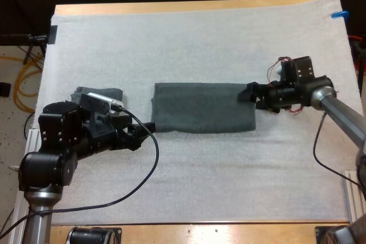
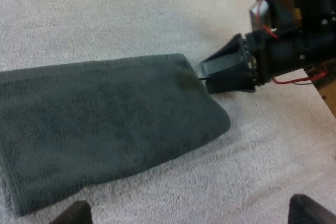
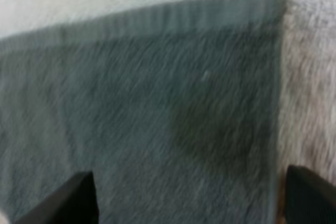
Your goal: Pick towel from pile fold and stack
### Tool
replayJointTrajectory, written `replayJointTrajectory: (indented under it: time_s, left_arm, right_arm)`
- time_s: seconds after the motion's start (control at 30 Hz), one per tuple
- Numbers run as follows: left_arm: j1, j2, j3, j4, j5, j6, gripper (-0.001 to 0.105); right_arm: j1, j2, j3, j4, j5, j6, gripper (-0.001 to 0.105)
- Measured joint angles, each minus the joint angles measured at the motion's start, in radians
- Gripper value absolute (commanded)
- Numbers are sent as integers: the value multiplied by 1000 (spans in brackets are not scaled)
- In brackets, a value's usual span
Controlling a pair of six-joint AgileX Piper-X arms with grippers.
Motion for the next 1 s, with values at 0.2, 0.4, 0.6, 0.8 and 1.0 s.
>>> replayJointTrajectory:
  time_s: [0.2,0.4,0.6,0.8,1.0]
  left_arm:
    - [0,0,0,0,0,0,71]
    - [0,0,0,0,0,0,71]
    - [0,0,0,0,1,0,71]
    - [0,0,0,0,20,0,71]
    - [0,0,0,0,21,0,71]
  right_arm:
    - [0,45,-19,0,-58,23,70]
    - [29,89,-22,11,-213,58,70]
    - [71,103,-34,21,-205,46,40]
    - [86,105,-28,50,-122,-3,1]
    - [93,-2,-27,145,140,-142,1]
